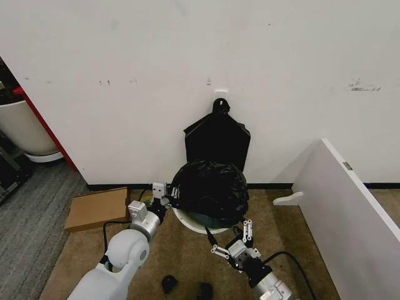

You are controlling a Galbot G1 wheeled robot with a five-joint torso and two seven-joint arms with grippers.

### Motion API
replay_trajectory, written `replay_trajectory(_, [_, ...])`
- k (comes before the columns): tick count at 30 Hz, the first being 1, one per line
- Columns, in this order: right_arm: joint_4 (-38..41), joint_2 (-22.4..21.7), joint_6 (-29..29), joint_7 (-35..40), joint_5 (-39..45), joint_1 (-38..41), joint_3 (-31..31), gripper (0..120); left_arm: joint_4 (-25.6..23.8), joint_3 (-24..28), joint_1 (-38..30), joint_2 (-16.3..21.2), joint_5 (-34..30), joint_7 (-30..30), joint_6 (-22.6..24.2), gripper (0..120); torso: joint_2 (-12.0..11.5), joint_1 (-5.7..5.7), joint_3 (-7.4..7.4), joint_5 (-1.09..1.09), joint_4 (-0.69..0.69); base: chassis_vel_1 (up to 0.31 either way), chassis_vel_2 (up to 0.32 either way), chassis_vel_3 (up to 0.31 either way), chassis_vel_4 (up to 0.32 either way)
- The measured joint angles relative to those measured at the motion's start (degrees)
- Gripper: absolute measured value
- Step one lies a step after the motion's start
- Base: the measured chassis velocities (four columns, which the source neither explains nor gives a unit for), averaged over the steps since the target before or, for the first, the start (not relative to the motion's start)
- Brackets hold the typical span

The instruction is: Place the garbage bag over the trash bin.

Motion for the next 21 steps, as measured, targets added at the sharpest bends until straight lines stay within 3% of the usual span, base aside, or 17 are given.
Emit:
replay_trajectory(2, [0.2,-0.3,-0.5,0.0,0.2,-0.1,0.0,75,0.0,0.0,0.0,0.0,0.3,0.0,-0.1,1,0.0,0.00,0.00,0.00,0.00,0.000,0.000,0.000,0.000])
replay_trajectory(8, [2.0,-4.0,-5.4,-0.7,1.6,-0.2,-0.5,48,-0.7,0.2,0.0,0.1,1.4,0.0,-0.4,1,0.0,0.00,0.00,0.00,0.00,0.000,0.000,0.000,0.000])
replay_trajectory(21, [1.8,-5.2,-5.6,-2.5,-0.9,1.8,-0.6,52,-1.8,0.4,-0.1,0.9,2.5,0.1,-0.1,1,0.0,0.00,0.00,0.00,0.00,0.000,0.000,0.000,0.000])
